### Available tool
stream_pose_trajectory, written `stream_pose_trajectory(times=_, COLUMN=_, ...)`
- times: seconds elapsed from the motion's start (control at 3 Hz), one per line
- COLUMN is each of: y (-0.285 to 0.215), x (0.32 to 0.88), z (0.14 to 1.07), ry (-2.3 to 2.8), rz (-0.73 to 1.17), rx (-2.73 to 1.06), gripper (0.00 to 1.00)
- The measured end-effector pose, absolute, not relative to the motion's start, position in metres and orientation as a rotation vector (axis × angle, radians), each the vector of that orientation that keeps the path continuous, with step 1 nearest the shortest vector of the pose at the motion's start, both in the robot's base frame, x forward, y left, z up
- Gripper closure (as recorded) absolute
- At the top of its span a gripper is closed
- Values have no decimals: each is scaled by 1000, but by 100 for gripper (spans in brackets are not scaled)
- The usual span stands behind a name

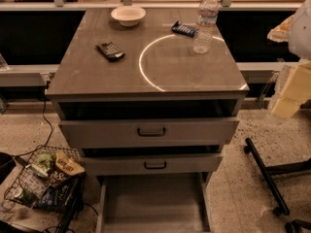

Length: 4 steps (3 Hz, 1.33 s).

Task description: Place rxbar chocolate into bottom drawer

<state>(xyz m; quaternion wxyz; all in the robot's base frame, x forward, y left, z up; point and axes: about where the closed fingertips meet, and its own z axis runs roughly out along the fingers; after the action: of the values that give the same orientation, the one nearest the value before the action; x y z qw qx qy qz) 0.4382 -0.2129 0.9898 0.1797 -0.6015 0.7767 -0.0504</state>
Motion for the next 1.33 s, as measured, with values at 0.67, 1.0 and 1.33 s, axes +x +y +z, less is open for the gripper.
stream_pose_trajectory(times=0.67, y=-210, x=450, z=987, ry=2174, rz=-156, rx=-1666, gripper=0)
stream_pose_trajectory(times=1.0, y=-202, x=493, z=972, ry=2109, rz=-186, rx=-1571, gripper=0)
stream_pose_trajectory(times=1.33, y=-194, x=532, z=958, ry=2023, rz=-183, rx=-1486, gripper=0)
